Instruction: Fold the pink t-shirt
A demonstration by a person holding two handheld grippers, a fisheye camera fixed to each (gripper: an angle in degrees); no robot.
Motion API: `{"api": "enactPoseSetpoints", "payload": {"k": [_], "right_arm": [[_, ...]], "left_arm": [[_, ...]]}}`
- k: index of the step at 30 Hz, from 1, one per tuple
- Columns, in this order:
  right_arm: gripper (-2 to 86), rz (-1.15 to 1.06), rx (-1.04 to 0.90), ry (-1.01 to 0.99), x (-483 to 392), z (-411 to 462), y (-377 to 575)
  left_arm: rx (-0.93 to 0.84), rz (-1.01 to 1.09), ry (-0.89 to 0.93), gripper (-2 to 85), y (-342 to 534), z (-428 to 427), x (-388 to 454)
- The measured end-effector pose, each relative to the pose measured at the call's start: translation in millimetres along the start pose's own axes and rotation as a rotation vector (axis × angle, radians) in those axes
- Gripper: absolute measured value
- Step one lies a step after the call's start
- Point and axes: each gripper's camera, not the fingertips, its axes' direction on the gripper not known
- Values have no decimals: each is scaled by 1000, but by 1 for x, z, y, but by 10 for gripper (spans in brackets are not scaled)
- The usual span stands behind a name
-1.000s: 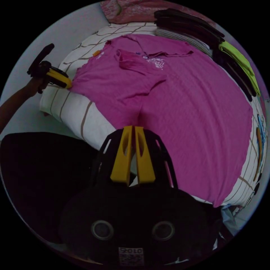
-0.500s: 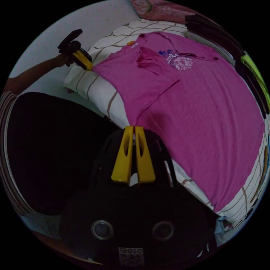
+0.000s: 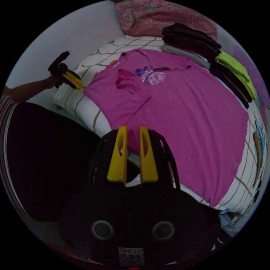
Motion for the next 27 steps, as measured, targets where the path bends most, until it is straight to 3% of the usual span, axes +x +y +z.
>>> {"api": "enactPoseSetpoints", "payload": {"k": [4,9,14,27], "right_arm": [[53,4,50,2,1,1,-27],[51,-117,-2,-32,-17,18,-65],[64,-239,-43,138,-33,24,-79],[56,-167,-114,56,-10,29,-80]], "left_arm": [[153,64,-71,54,-34,-29,15],[108,176,-40,57,-99,-16,32],[128,266,-237,48,-128,-22,42],[1,468,-116,9,-187,-9,27]]}}
